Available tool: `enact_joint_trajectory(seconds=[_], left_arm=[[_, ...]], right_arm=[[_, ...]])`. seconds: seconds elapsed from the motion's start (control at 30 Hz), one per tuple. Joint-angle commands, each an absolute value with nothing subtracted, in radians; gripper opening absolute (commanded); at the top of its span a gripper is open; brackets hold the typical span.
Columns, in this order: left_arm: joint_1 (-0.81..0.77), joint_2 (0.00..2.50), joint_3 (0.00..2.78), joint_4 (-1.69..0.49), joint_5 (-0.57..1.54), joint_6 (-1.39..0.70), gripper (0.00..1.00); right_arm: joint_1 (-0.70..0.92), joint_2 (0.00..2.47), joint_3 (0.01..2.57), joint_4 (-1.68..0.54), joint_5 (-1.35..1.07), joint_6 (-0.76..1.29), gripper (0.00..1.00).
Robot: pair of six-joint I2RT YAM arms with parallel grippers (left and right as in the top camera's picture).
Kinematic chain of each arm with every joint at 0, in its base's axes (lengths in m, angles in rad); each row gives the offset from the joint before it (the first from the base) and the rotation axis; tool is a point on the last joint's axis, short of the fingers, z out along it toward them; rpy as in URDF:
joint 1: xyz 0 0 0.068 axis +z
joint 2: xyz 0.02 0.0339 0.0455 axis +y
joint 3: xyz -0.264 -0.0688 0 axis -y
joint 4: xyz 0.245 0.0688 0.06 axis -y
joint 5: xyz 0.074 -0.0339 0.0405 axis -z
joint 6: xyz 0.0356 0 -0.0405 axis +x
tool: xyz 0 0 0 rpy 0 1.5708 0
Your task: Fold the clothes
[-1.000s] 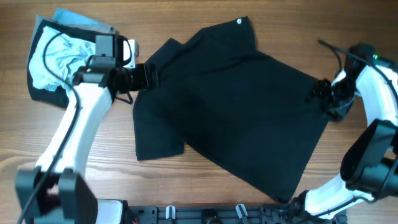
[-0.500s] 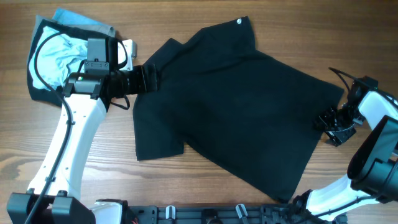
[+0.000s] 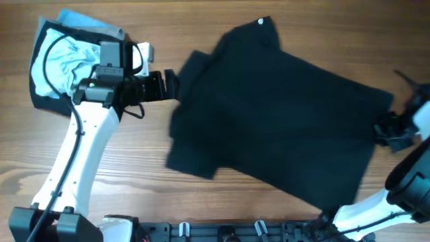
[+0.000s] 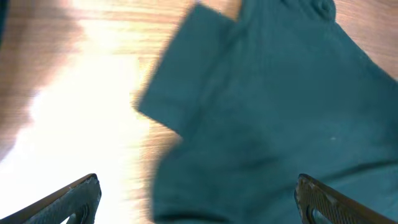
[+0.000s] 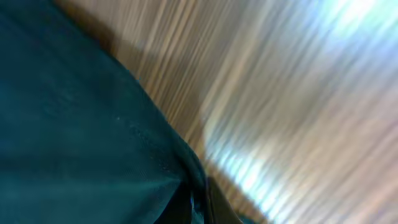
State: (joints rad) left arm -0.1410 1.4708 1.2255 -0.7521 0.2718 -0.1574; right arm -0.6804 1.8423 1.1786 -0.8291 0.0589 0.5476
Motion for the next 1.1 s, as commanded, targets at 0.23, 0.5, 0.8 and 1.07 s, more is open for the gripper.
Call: enact_joint_trajectory(seconds=[0.23,0.5,0.8,1.07], left_arm=[[-0.274,1.567,1.225,-0.556,0.239,0.042,0.98],[-0.349,1.84,1.225,-0.374,0.239,0.049,0.81],[-0.409,2.056,1.225,-0.243,0.237,0.049,0.74],[-0.411,2.154,1.225,-0.268,0.054,0.019,0.34]], right_arm=[[-0.786,1.842,1.503,-0.936,-0.038,0.47,0.79],[-0.761,1.747,1.532,-1.069,-0.336,0.338,0.77],[-0.622,1.7,1.528,-1.166,-0.361,0.262,0.78],[-0.493,1.7,1.51,-1.159,-0.256,0.265,0.82]])
